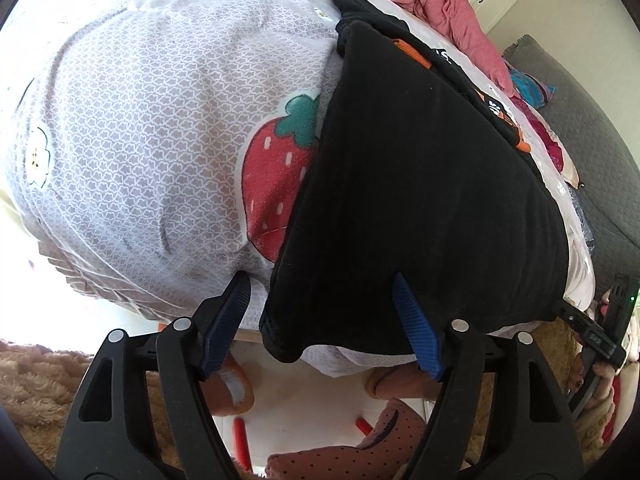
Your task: Fold small clothes
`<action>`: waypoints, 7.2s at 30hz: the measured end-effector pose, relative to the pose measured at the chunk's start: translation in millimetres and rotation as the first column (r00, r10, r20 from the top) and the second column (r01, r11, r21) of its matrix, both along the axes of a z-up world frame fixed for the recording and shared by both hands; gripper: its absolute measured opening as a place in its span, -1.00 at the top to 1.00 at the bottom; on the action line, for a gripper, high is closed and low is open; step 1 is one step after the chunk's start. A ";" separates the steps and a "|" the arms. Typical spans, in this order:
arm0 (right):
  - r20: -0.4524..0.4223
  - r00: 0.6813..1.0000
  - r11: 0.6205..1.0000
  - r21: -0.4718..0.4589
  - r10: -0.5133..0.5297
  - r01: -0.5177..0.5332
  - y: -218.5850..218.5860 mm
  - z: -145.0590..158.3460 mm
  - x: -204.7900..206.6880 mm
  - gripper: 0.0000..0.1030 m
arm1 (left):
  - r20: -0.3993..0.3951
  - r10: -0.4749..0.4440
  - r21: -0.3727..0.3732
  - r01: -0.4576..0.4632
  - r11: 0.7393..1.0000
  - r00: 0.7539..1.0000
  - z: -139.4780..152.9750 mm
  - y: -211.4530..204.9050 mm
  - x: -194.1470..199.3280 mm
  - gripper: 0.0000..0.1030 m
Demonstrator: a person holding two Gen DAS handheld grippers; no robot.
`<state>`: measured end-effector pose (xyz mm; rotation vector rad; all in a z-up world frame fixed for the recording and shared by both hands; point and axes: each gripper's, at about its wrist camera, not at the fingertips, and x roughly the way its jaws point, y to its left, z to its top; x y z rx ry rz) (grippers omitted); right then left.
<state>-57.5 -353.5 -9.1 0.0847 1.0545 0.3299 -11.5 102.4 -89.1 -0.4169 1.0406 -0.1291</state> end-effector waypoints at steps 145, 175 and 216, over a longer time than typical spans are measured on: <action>0.185 0.972 0.987 -0.037 -0.147 0.157 0.2 35.3 303.8 -0.10 | 0.201 0.124 0.071 -0.140 0.988 0.972 97.4 41.7 276.8 -0.06; 0.213 0.956 0.966 -0.113 -0.204 0.231 1.8 24.6 317.0 0.08 | 0.159 0.040 0.234 -0.077 0.969 0.986 72.0 14.0 271.8 0.55; 0.340 0.898 0.960 -0.081 0.280 -0.268 180.2 72.1 185.7 -0.91 | 0.187 0.123 0.285 -0.173 0.943 0.975 100.0 66.2 182.7 -0.82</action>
